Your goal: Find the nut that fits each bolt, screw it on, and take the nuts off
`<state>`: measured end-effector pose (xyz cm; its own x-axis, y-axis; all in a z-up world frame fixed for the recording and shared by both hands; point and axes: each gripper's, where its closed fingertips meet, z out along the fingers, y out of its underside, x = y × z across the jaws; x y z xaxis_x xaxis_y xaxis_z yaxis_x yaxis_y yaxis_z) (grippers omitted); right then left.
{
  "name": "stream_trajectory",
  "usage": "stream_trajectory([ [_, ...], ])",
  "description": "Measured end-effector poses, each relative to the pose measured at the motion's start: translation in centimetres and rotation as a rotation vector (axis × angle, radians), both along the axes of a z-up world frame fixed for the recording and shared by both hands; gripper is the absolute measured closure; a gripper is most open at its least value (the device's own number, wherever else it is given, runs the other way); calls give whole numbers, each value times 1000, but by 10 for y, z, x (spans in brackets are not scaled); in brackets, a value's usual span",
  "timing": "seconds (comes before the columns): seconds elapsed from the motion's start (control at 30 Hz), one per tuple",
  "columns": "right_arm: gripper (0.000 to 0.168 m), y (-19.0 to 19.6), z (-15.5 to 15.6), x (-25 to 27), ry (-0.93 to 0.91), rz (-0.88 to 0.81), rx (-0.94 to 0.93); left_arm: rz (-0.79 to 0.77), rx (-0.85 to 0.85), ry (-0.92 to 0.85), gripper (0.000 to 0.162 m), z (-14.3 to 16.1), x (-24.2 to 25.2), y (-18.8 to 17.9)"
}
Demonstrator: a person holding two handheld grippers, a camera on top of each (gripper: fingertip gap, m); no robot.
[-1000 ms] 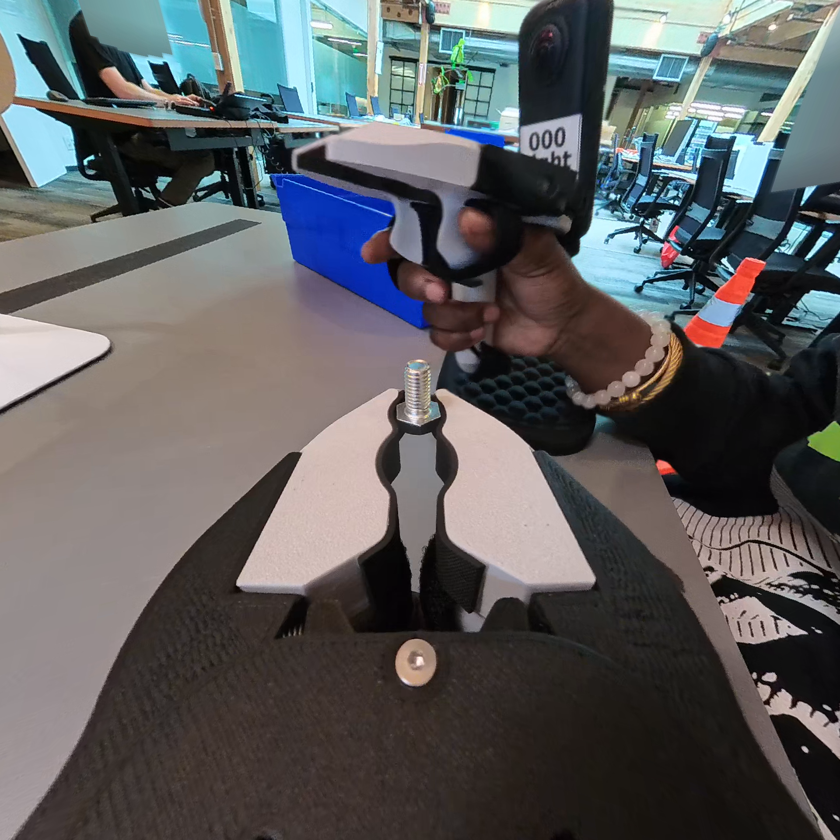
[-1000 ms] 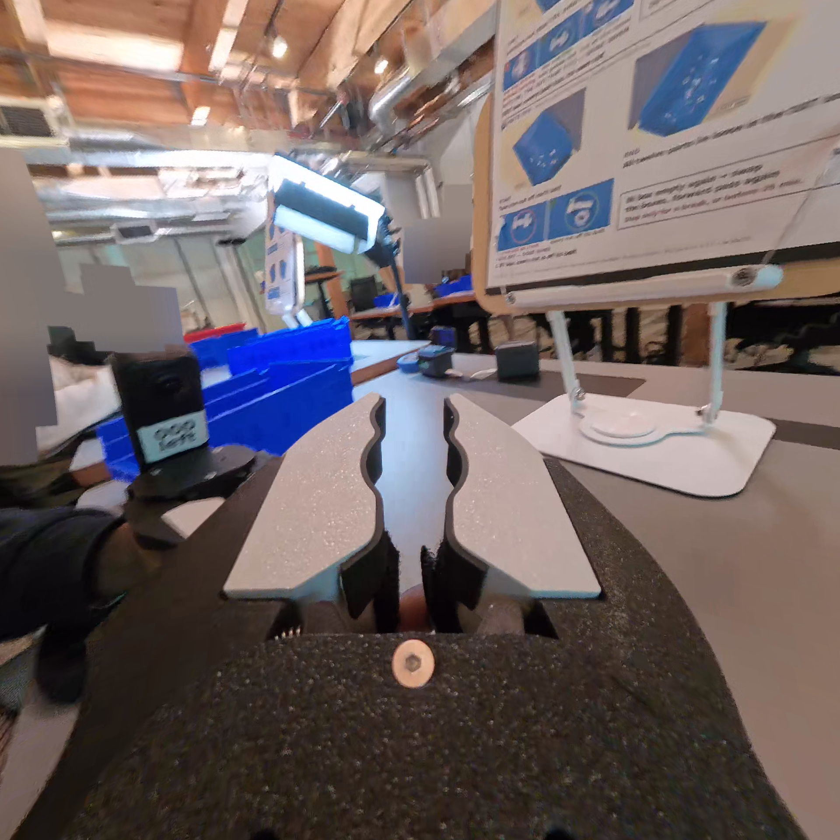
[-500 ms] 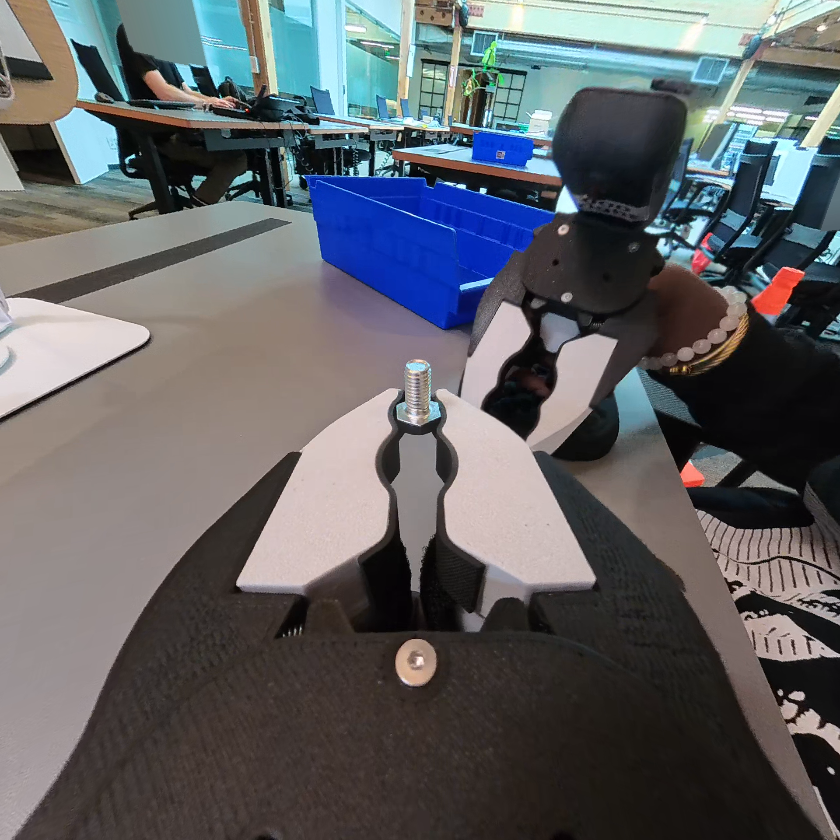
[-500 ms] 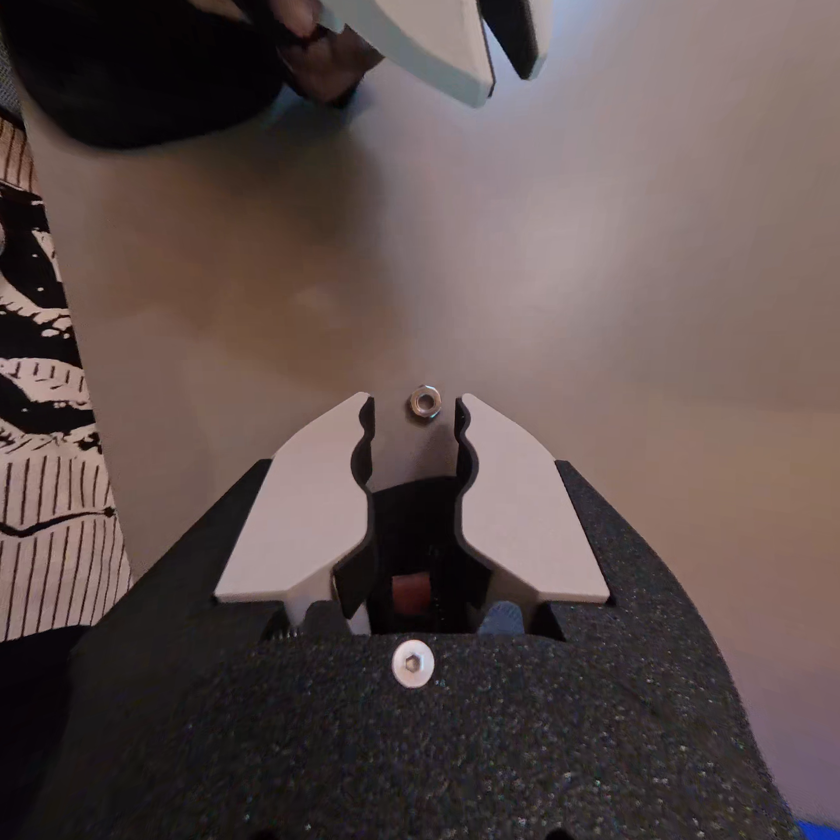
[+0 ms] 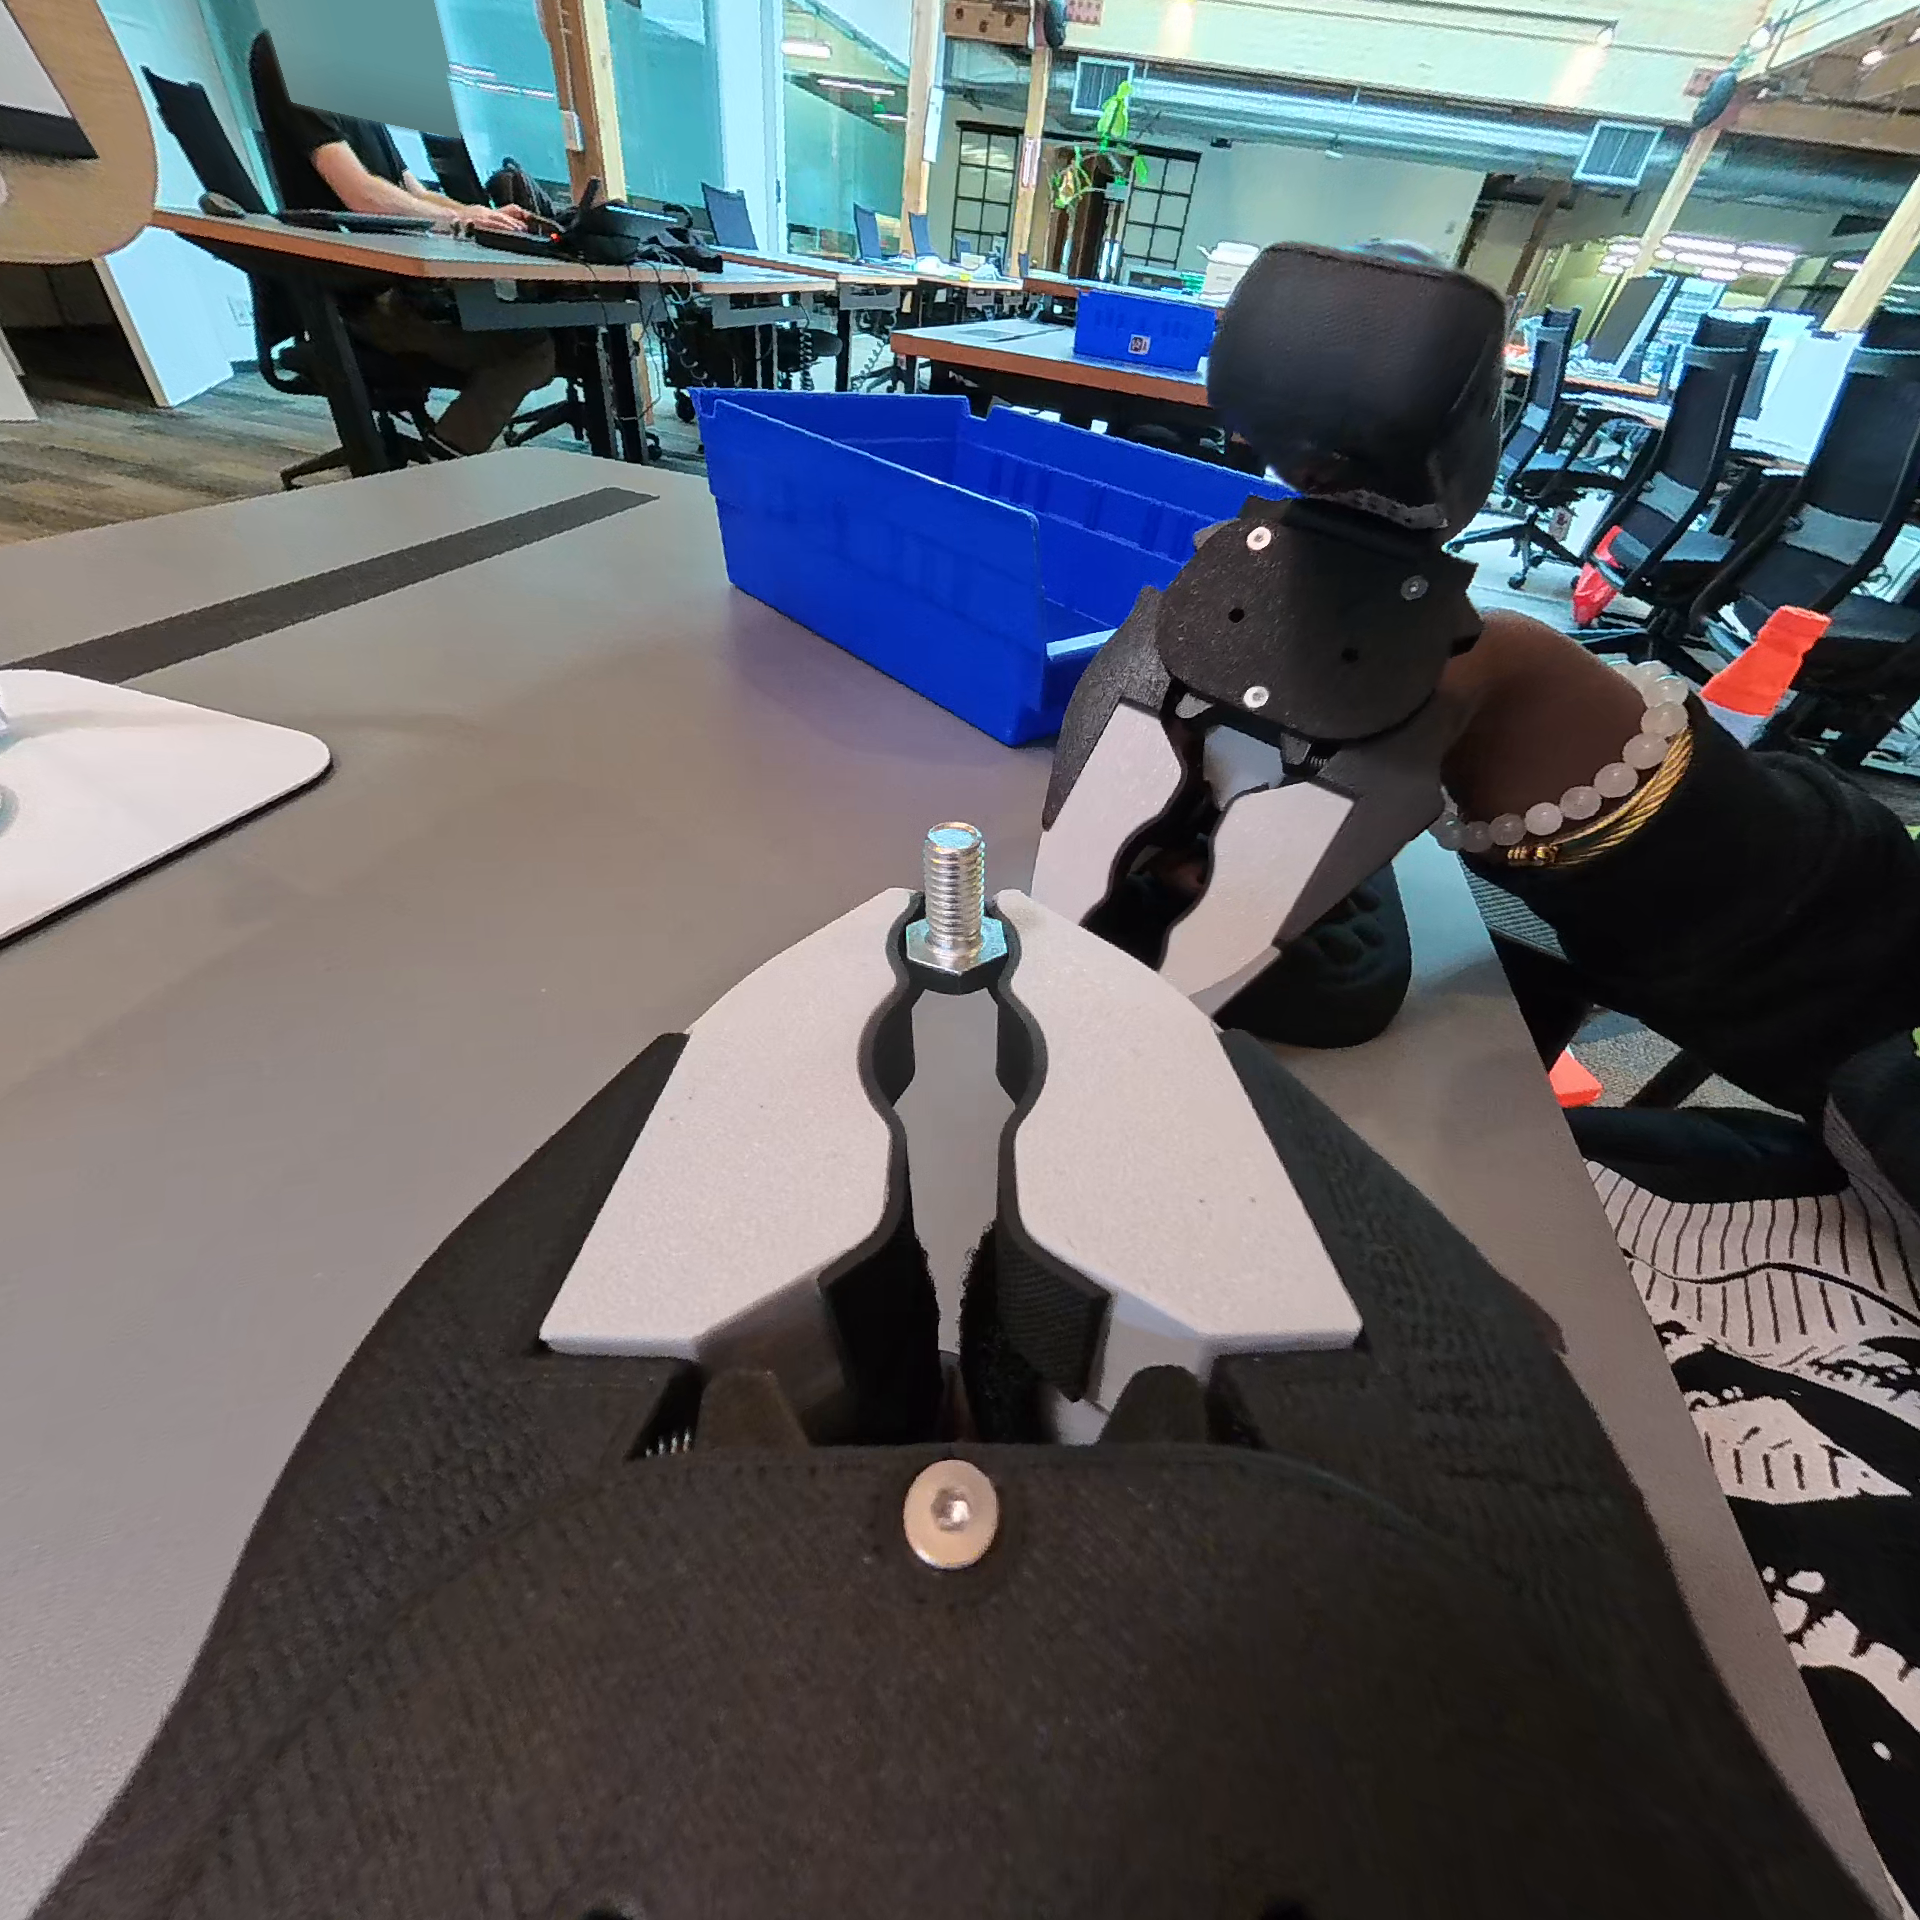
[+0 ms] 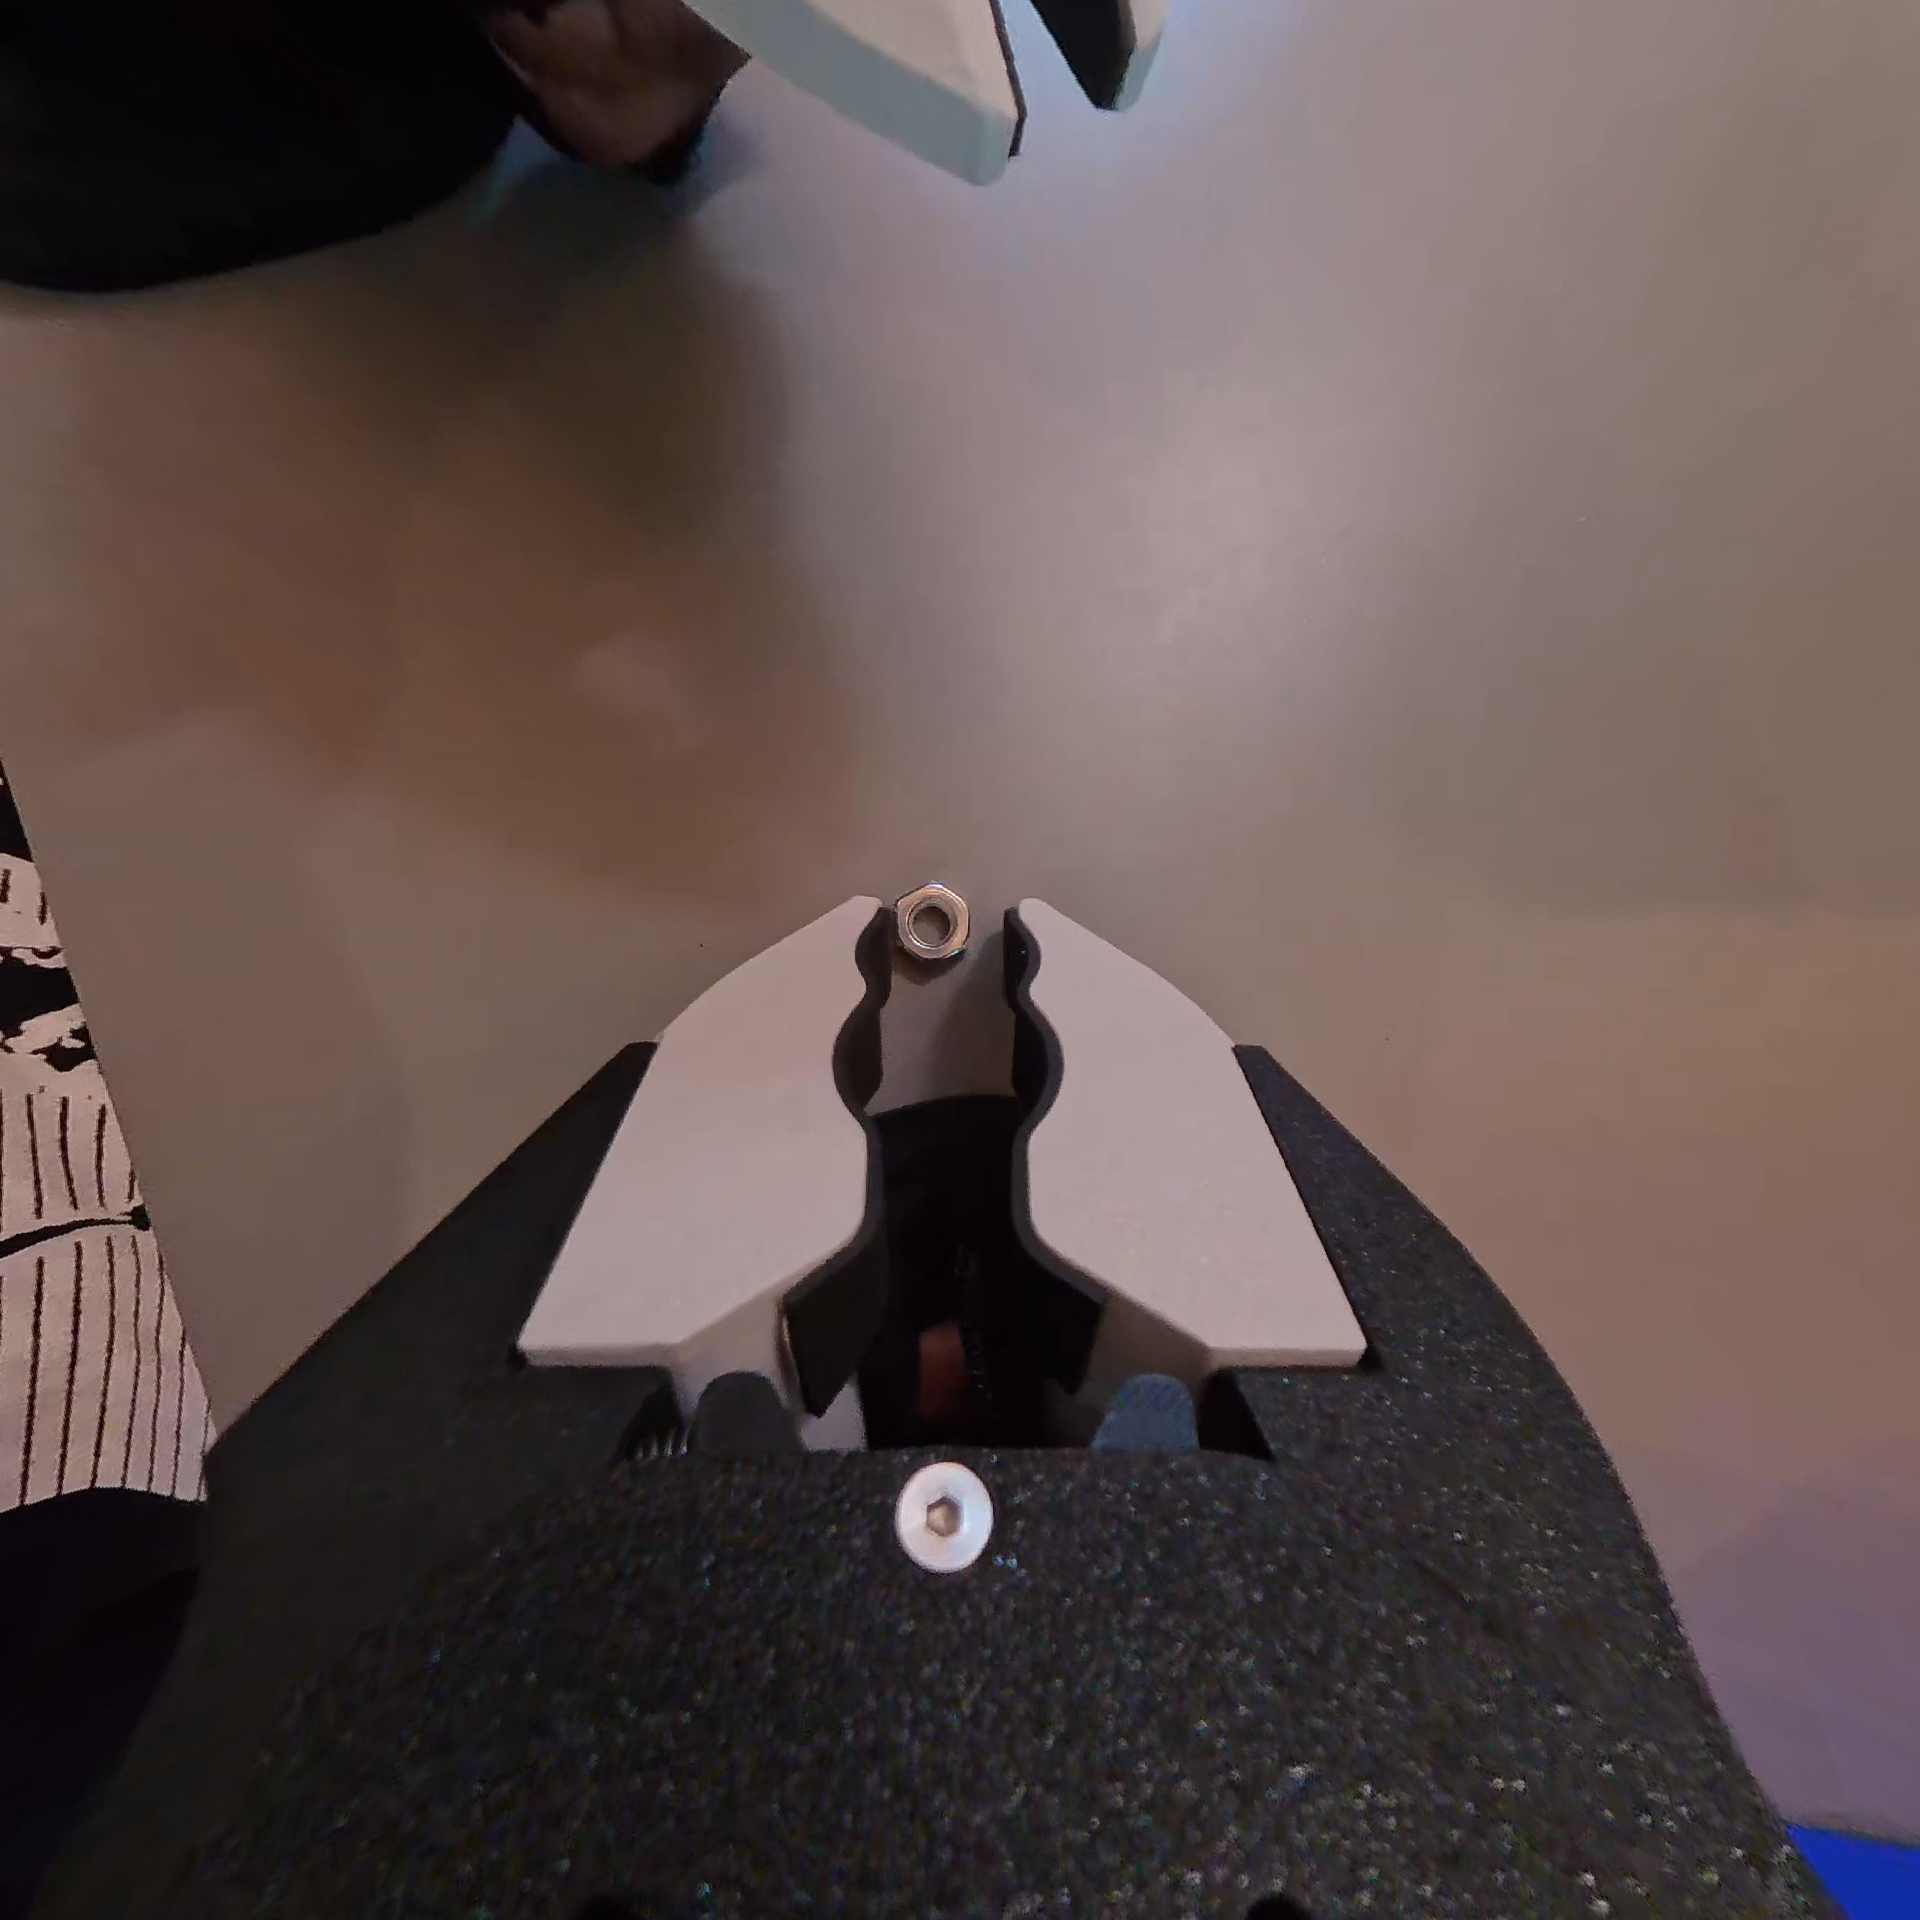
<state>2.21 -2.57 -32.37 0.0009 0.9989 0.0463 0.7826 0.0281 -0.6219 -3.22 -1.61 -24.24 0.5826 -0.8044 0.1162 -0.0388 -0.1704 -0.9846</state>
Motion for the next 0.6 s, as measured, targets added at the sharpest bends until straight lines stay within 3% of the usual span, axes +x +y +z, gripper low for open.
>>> stream_trajectory([
  [0.2,154,-1,2,-1,9,31,6,-4,0,4,152,0,1,-1],
  [0.33,154,10,22,6,113,-32,34,-4,-1,2,152,0,1,-1],
  [0.47,154,43,71,46,246,-218,145,-10,-2,4,152,-1,2,-1],
  [0.6,154,98,115,131,325,-568,261,-10,-3,3,152,-1,2,-1],
])
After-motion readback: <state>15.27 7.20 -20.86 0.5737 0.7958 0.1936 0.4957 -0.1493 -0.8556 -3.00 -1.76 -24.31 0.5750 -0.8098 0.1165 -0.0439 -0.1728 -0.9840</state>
